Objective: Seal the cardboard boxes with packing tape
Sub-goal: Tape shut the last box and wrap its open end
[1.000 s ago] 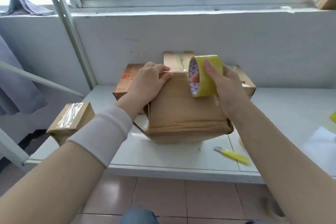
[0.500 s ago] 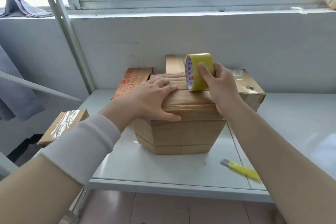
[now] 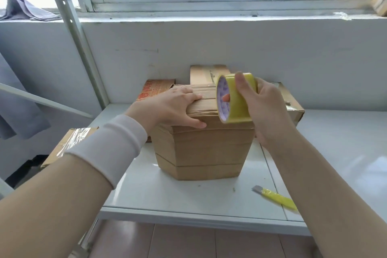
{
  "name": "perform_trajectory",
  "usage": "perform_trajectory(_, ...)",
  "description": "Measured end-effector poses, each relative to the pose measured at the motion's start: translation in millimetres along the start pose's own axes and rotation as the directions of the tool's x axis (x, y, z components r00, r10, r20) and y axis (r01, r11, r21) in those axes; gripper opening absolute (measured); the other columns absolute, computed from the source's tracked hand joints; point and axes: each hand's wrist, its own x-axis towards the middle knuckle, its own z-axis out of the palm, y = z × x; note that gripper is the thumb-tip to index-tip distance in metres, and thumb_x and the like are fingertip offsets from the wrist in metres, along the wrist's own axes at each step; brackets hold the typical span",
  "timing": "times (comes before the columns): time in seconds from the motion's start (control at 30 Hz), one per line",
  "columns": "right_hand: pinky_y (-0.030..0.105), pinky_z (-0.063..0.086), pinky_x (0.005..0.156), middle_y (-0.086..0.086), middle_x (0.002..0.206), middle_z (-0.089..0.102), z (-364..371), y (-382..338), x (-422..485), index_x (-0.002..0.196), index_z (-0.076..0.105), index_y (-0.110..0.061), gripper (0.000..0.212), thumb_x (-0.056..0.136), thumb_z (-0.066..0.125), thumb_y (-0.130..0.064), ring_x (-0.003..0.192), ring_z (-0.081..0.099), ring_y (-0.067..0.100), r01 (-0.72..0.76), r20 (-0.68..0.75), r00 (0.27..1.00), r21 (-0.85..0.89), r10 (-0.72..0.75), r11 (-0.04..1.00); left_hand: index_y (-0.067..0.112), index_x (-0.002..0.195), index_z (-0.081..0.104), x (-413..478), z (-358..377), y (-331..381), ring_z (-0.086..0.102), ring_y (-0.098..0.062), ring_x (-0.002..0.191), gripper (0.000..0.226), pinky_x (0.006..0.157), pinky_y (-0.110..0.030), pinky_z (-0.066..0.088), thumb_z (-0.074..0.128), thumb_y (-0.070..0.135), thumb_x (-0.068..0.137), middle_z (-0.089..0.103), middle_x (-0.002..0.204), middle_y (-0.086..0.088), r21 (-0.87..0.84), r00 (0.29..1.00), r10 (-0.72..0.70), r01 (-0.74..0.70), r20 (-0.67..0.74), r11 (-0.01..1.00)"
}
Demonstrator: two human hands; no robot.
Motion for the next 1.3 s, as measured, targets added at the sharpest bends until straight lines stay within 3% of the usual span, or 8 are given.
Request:
perform_trajectory(0.23, 0.009, 0.044, 0.046, -0.018, 0.055, 0.066, -11, 13, -62, 0.082, 0.058, -0.022, 0.019, 0.09, 0.05, -0.037, 0.052, 0.059, -0.004, -0.03, -0.002, 1.0, -0.095, 0.03, 0.995, 0.031, 0.148, 0.025, 4, 0, -3, 0.015, -0.016, 0.143, 0.086, 0.114, -0.032, 0.014, 0.061, 0.063, 0.077, 0.02, 0.155, 0.003, -0.035, 0.999, 0.031, -0.032, -0.023, 0.999)
perform_trajectory(0.47, 0.01, 0.044, 0.055, -0.003, 0.065, 0.072, 3, 65, -78, 0.083, 0.06, -0.016, 0.019, 0.087, 0.056, -0.034, 0.061, 0.062, -0.005, -0.147, -0.016, 0.989, -0.093, 0.146, 0.985, 0.024, 0.148, 0.029, 1, 6, 1, 0.025, -0.02, 0.14, 0.091, 0.112, -0.038, 0.023, 0.057, 0.069, 0.073, 0.025, 0.155, 0.003, 0.04, 0.987, 0.007, 0.0, -0.161, 0.999)
perform_trajectory(0.6, 0.008, 0.042, 0.05, 0.0, 0.069, 0.072, 4, 68, -72, 0.085, 0.061, -0.015, 0.016, 0.09, 0.055, -0.029, 0.059, 0.061, -0.007, -0.123, 0.001, 0.992, -0.048, 0.123, 0.991, 0.018, 0.136, 0.048, -26, 43, -10, 0.033, -0.028, 0.137, 0.091, 0.111, -0.048, 0.025, 0.051, 0.078, 0.067, 0.04, 0.147, -0.007, -0.02, 0.801, -0.037, 0.031, -0.597, 0.999)
perform_trajectory(0.7, 0.009, 0.044, 0.053, 0.0, 0.067, 0.072, 4, 70, -73, 0.087, 0.061, -0.02, 0.014, 0.09, 0.053, -0.031, 0.062, 0.063, -0.003, -0.12, 0.022, 0.992, -0.053, 0.121, 0.991, 0.006, 0.108, 0.059, -30, 67, -21, 0.049, -0.027, 0.109, 0.068, 0.089, -0.036, 0.043, 0.063, 0.063, 0.071, 0.059, 0.109, -0.005, -0.267, 0.712, -0.157, -0.044, -0.685, 0.963)
perform_trajectory(0.77, 0.013, 0.046, 0.053, -0.003, 0.065, 0.072, 2, 66, -71, 0.087, 0.06, -0.022, 0.014, 0.089, 0.053, -0.033, 0.061, 0.063, 0.0, -0.119, 0.02, 0.993, -0.047, 0.12, 0.992, 0.006, 0.076, 0.054, -27, 66, -20, 0.047, -0.018, 0.083, 0.041, 0.073, -0.03, 0.038, 0.068, 0.045, 0.08, 0.049, 0.075, 0.007, -0.308, 0.631, -0.164, -0.124, -0.758, 0.943)
perform_trajectory(0.83, 0.018, 0.051, 0.054, -0.004, 0.062, 0.071, -3, 52, -67, 0.086, 0.06, -0.023, 0.013, 0.088, 0.053, -0.034, 0.059, 0.064, 0.003, -0.094, 0.04, 0.995, -0.039, 0.095, 0.995, 0.013, 0.061, 0.036, -27, 57, -12, 0.034, -0.01, 0.066, 0.04, 0.065, -0.024, 0.029, 0.054, 0.033, 0.091, 0.029, 0.059, 0.012, -0.342, 0.551, -0.186, -0.193, -0.813, 0.92)
perform_trajectory(1.03, 0.022, 0.051, 0.047, -0.004, 0.056, 0.067, -17, -5, -41, 0.084, 0.06, -0.015, 0.023, 0.093, 0.048, -0.033, 0.043, 0.056, 0.008, -0.008, 0.037, 0.999, 0.073, 0.006, 0.997, 0.021, 0.057, 0.024, -28, 25, 16, 0.033, -0.004, 0.055, 0.047, 0.058, -0.017, 0.028, 0.046, 0.023, 0.099, 0.028, 0.055, 0.007, -0.647, 0.427, -0.537, -0.167, -0.728, 0.744)
perform_trajectory(1.3, 0.01, 0.046, 0.055, -0.005, 0.065, 0.07, 6, 23, -12, 0.091, 0.061, -0.015, 0.019, 0.094, 0.05, -0.03, 0.06, 0.064, 0.0, -0.017, 0.065, 0.998, 0.131, 0.008, 0.991, 0.016, 0.057, 0.026, -3, 56, -8, 0.022, -0.013, 0.054, 0.048, 0.055, -0.029, 0.02, 0.042, 0.03, 0.1, 0.025, 0.056, 0.0, -0.884, 0.462, -0.771, -0.068, -0.439, 0.463)
